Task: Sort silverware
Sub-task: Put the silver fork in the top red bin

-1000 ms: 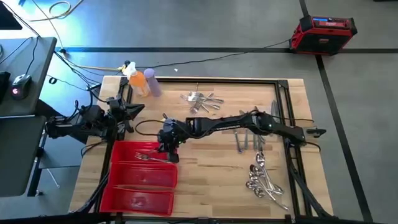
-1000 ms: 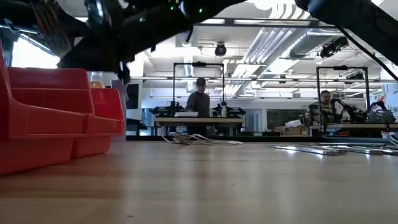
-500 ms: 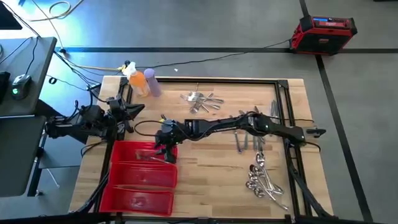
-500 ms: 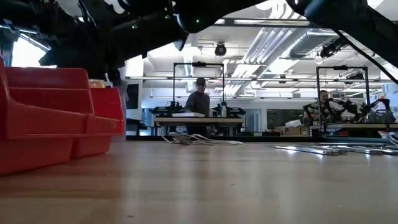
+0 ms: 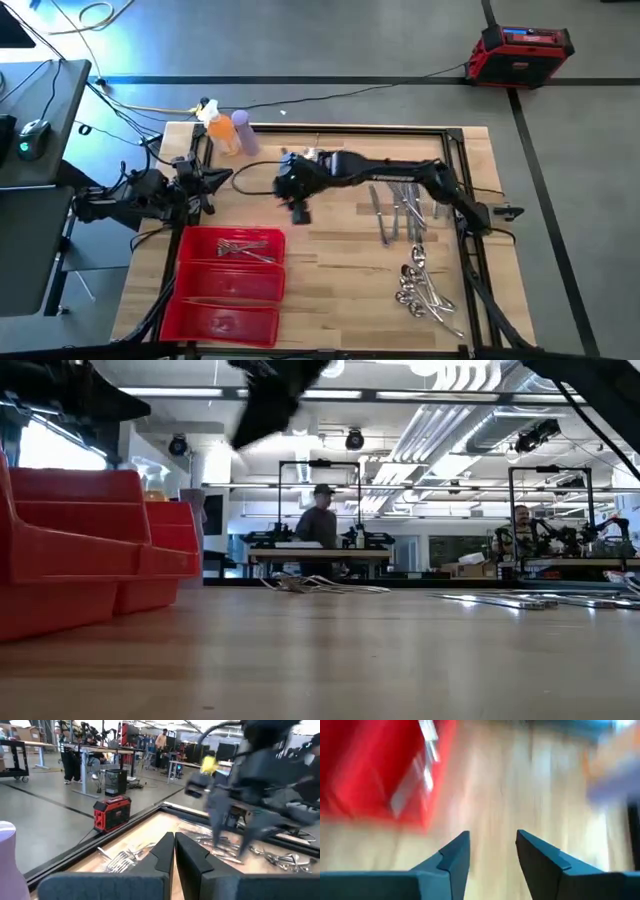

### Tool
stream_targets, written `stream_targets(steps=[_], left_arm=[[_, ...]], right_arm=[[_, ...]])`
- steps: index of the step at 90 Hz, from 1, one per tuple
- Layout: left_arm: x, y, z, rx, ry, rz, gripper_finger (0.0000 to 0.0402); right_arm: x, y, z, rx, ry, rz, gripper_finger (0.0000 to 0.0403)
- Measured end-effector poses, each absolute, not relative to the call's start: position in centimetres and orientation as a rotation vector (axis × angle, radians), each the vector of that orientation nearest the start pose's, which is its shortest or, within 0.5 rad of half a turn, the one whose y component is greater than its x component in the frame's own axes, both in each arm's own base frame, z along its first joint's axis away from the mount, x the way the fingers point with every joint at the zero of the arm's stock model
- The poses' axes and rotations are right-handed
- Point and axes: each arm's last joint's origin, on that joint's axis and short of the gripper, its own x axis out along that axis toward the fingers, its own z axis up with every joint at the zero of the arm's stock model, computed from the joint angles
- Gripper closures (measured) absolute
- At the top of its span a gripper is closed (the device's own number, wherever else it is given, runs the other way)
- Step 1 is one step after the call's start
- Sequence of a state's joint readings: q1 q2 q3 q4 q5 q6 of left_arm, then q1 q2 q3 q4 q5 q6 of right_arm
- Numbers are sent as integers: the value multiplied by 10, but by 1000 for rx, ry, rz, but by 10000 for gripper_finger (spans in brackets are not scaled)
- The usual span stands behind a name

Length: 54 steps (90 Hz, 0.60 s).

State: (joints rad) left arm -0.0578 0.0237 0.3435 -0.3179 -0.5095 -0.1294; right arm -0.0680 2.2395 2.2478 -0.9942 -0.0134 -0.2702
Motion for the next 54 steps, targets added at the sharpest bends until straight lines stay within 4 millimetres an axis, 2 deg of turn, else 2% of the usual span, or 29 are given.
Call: stream_targets(steps=[13,23,31,42,54], left_arm=[[63,10,244,-128,-31,451,402],[64,10,244,-127,-28,449,402],[64,10,243,-137,-27,449,402],[63,10,243,-141,-27,449,402],[64,10,243,-141,-26,449,402]], right_arm=[[457,-78,265,-112,1241,17,275],[446,-116,236,21,1309,-41,276],[441,-140,210,159,1285,-111,277],[432,-159,189,229,1290,-166,277],[426,-170,185,111,1334,-308,277]])
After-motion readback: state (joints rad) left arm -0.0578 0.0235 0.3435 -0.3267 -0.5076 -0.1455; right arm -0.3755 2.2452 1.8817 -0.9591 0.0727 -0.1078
